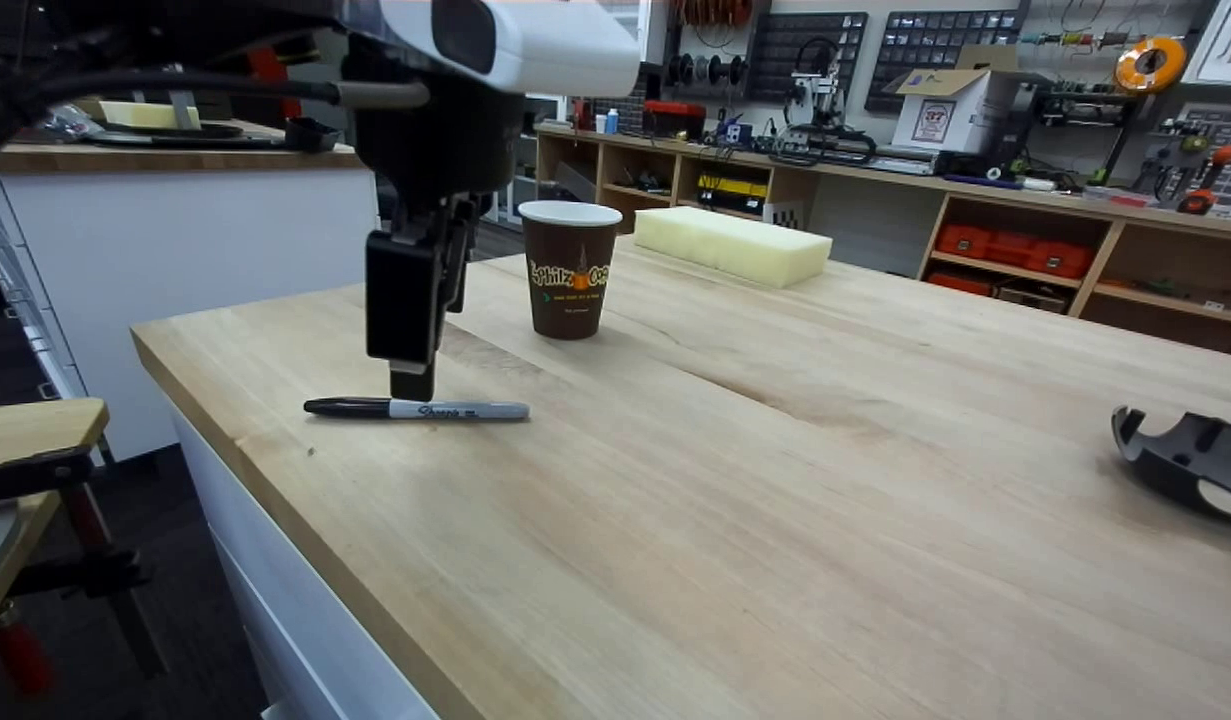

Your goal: Put the pen in the cup

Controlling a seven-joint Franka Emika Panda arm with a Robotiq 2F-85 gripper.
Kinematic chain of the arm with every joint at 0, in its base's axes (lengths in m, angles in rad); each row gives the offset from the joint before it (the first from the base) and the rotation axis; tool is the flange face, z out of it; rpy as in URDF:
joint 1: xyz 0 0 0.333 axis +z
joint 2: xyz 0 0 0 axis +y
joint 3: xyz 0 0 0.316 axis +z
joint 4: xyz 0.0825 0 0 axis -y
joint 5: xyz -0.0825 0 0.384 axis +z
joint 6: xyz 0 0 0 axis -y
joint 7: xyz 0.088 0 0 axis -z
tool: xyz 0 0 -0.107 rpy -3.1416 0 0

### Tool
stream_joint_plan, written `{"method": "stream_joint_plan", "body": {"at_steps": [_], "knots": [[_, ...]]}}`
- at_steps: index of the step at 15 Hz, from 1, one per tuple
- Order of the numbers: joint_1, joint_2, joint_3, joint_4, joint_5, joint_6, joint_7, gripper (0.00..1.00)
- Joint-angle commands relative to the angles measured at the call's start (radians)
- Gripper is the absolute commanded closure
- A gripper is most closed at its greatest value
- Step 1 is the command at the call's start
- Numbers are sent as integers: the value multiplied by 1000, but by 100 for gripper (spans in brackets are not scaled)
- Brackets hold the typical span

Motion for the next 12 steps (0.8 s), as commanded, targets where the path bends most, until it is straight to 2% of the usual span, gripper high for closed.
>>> {"method": "stream_joint_plan", "body": {"at_steps": [1,4,10,12], "knots": [[-5,5,14,-30,-10,67,8,0],[-5,23,24,-33,-43,95,28,0],[-6,82,42,-16,-149,78,82,0],[-5,90,44,-12,-172,78,98,26]]}}
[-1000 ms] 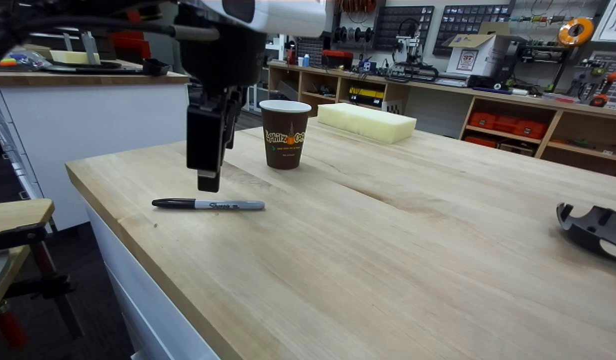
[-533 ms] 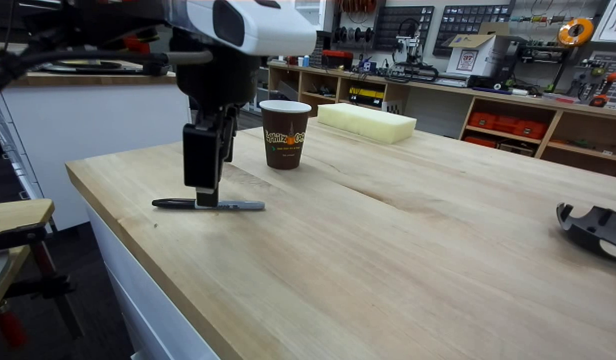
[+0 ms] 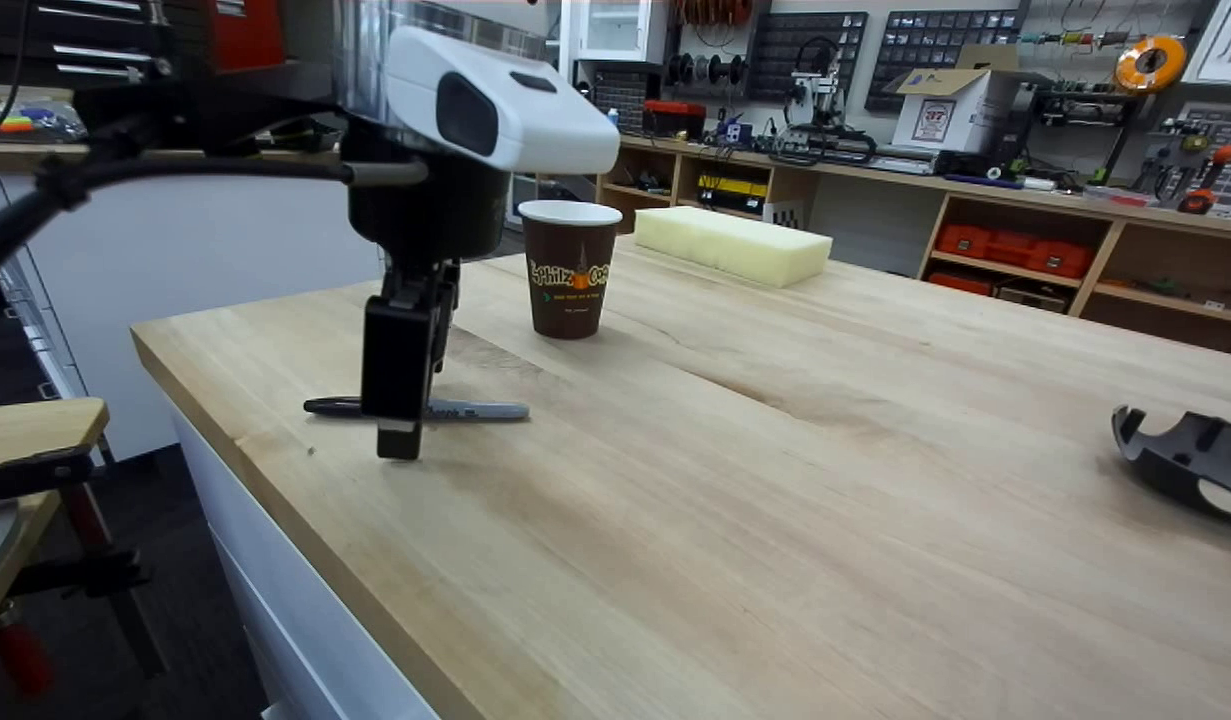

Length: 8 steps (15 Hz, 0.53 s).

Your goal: Put the pen in the cup

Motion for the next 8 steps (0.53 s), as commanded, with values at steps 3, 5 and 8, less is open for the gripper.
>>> {"method": "stream_joint_plan", "body": {"at_steps": [3,5,8], "knots": [[-6,12,12,11,-70,21,75,47],[-7,8,13,13,-84,18,91,61],[-6,5,16,20,-104,12,116,79]]}}
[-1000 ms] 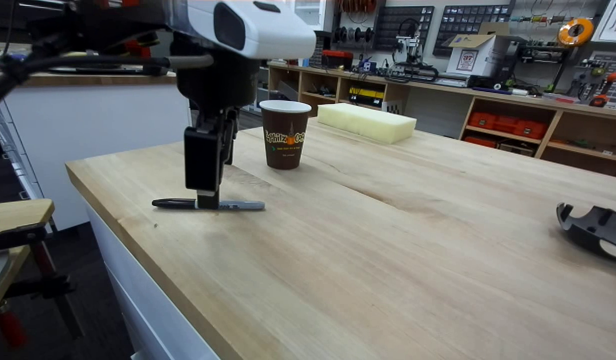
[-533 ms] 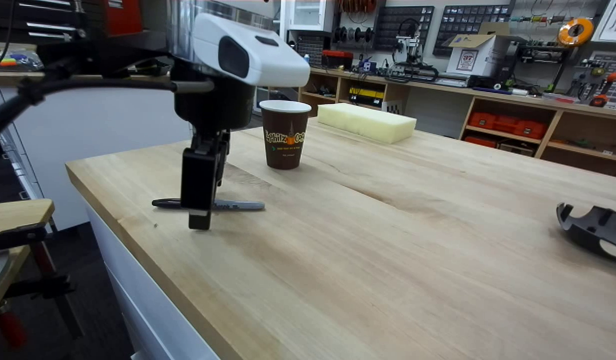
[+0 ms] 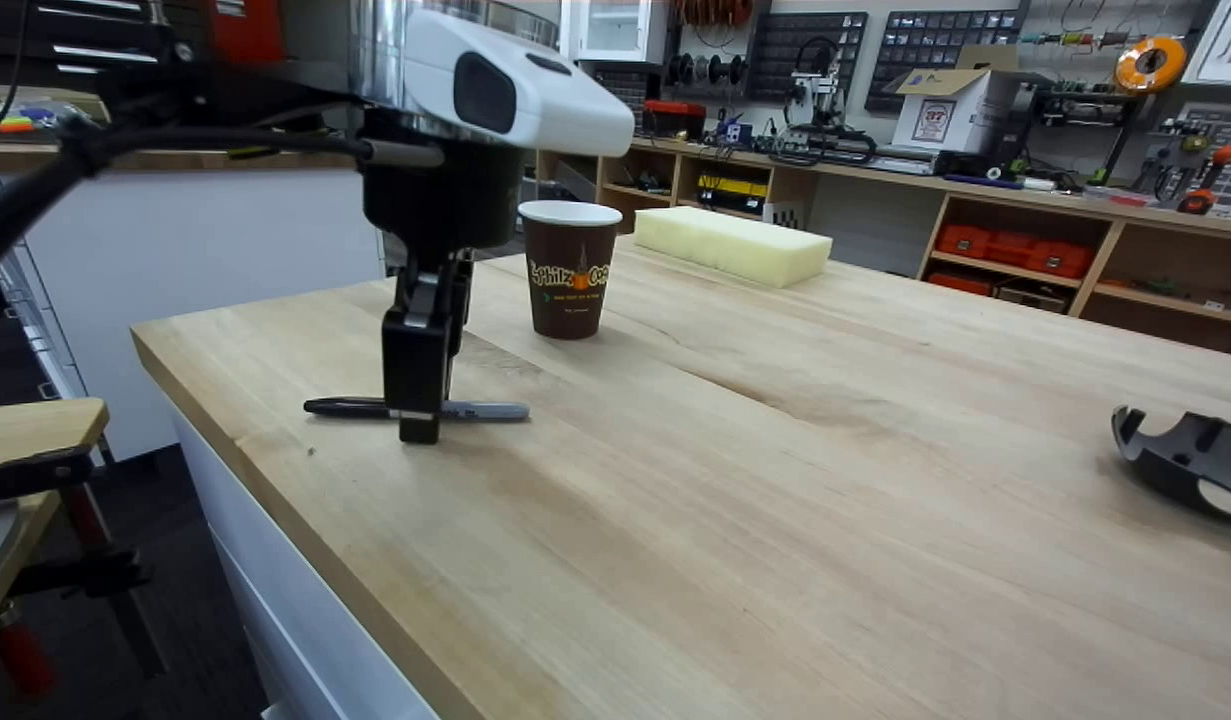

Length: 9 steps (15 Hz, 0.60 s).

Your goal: Put the pen in the cup

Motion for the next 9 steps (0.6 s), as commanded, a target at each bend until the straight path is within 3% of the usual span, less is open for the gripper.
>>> {"method": "stream_joint_plan", "body": {"at_steps": [1,5,6,9], "knots": [[-6,1,13,4,-39,7,64,87],[2,-8,15,20,0,-63,47,96],[2,-11,15,21,3,-73,48,91],[-1,-58,15,21,16,-131,45,92]]}}
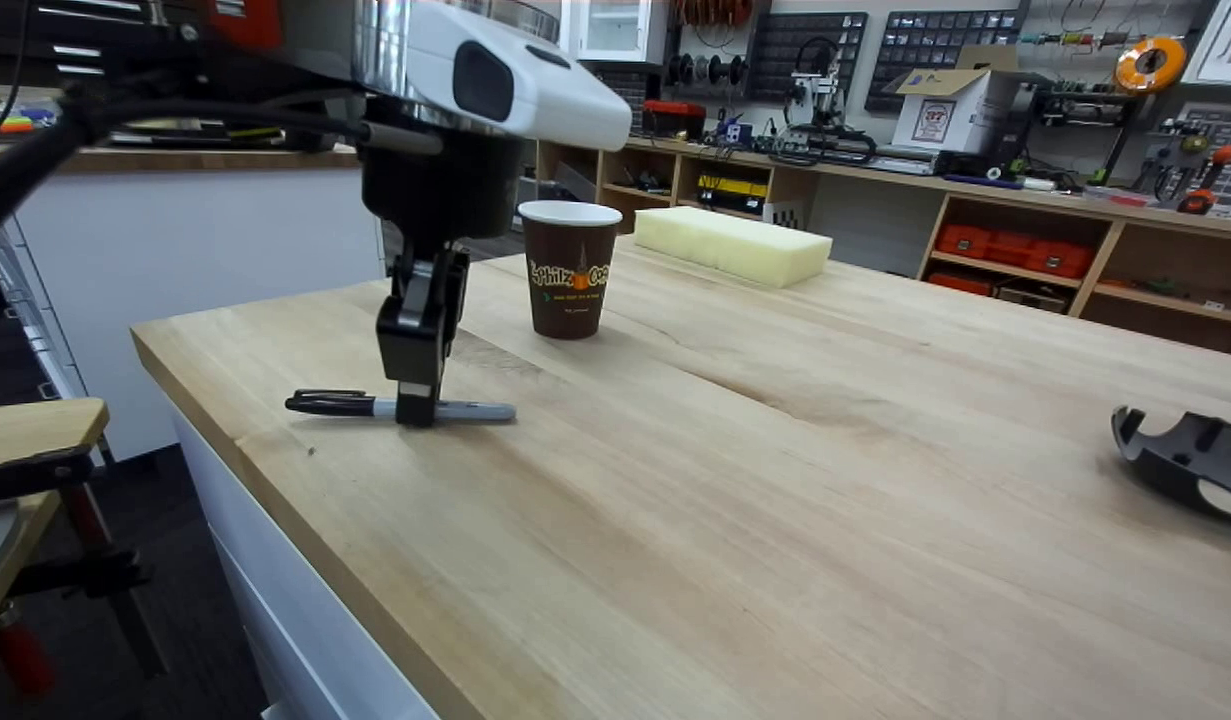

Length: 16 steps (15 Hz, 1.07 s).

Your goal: Put the pen in the cup

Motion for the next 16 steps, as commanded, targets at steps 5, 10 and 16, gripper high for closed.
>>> {"method": "stream_joint_plan", "body": {"at_steps": [5,10,16], "knots": [[-12,-111,-6,32,53,-216,-3,91],[-36,-144,-11,116,-16,-314,14,92],[1,-100,41,268,-71,-277,-10,91]]}}
